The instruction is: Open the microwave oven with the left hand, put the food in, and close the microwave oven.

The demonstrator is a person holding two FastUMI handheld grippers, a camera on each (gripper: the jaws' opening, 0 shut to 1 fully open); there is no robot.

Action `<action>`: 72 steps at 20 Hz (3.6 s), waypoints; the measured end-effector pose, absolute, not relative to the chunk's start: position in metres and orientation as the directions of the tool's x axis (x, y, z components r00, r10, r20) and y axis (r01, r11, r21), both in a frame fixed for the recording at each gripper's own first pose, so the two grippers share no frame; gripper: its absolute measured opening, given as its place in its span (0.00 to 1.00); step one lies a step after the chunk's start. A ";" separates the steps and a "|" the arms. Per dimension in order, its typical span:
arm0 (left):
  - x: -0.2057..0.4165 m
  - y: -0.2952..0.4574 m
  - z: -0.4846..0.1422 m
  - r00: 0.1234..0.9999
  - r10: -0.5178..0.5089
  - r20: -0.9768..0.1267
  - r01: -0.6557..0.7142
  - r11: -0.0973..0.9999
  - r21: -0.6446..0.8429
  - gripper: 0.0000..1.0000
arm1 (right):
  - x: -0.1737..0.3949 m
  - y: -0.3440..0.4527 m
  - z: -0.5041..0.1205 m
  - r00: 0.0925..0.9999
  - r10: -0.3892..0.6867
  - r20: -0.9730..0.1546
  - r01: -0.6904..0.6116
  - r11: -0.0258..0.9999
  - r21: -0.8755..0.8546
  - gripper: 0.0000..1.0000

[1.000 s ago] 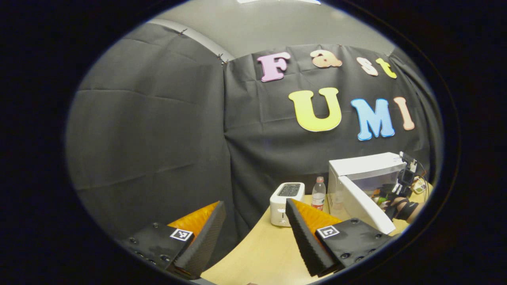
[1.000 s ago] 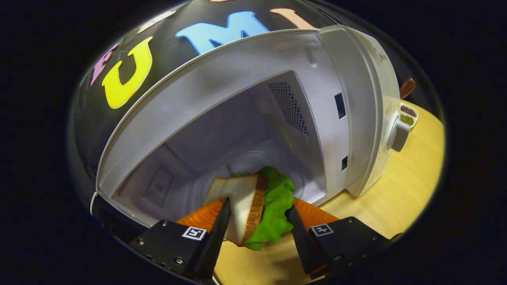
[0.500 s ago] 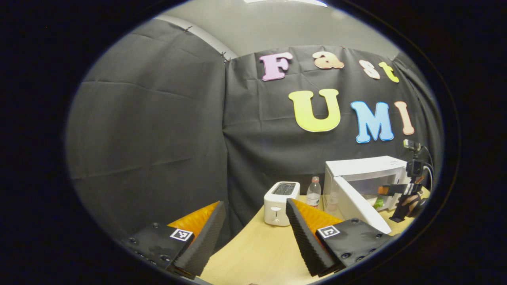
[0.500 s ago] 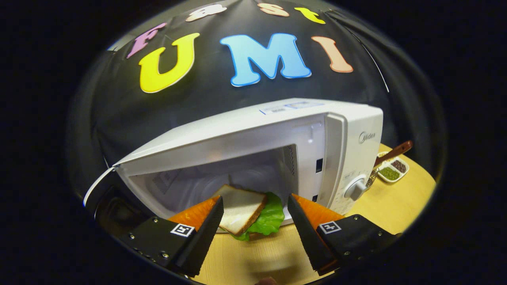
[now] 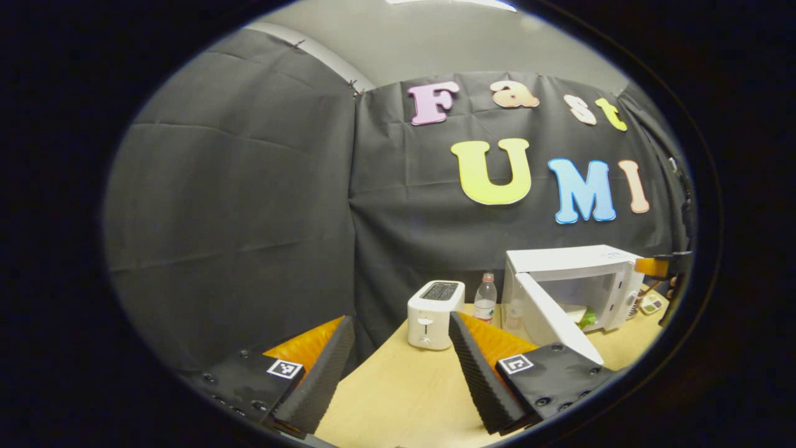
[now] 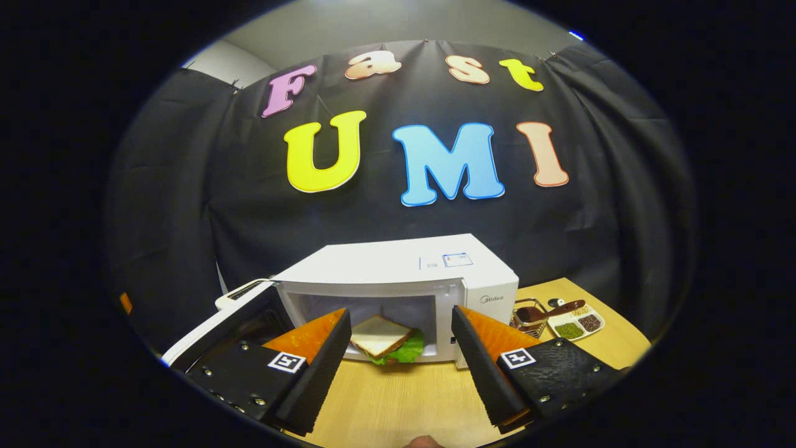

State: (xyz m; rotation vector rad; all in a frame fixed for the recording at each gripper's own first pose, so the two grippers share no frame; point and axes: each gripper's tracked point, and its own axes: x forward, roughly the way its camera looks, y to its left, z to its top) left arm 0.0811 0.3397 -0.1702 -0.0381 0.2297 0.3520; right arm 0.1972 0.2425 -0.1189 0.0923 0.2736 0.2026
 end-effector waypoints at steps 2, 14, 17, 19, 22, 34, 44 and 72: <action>0.076 0.335 -0.174 0.912 0.339 -0.232 -0.348 0.937 0.002 1.00 | 0.179 0.231 -0.106 0.942 0.223 -0.250 -0.200 0.973 0.116 0.98; 0.067 0.267 -0.243 0.900 0.233 -0.368 -0.268 0.962 -0.047 0.47 | 0.125 0.168 -0.061 0.957 0.226 -0.181 -0.212 0.973 0.095 0.98; 0.070 0.261 -0.252 0.892 0.246 -0.379 -0.281 0.959 -0.040 0.18 | 0.118 0.150 -0.061 0.959 0.221 -0.180 -0.212 0.975 0.067 0.98; 0.070 0.251 -0.259 0.885 0.248 -0.394 -0.284 0.958 -0.036 0.12 | 0.114 0.139 -0.060 0.961 0.210 -0.178 -0.202 0.977 0.066 0.98; 0.067 0.236 -0.264 0.883 0.230 -0.410 -0.267 0.963 -0.035 0.07 | 0.111 0.119 -0.059 0.965 0.194 -0.179 -0.184 0.980 0.071 0.98; 0.068 0.170 -0.255 0.881 0.176 -0.438 -0.205 0.979 -0.018 0.07 | 0.085 0.074 -0.062 0.959 0.228 -0.169 -0.224 0.974 0.044 0.98; 0.088 0.089 -0.237 0.904 0.056 -0.424 -0.067 0.998 -0.011 0.07 | 0.067 0.051 -0.065 0.951 0.251 -0.183 -0.246 0.968 0.048 0.98; 0.247 -0.068 -0.229 0.844 -0.412 -0.343 0.363 0.910 -0.199 0.07 | 0.106 0.046 -0.063 0.980 0.018 -0.198 -0.016 1.000 0.013 0.98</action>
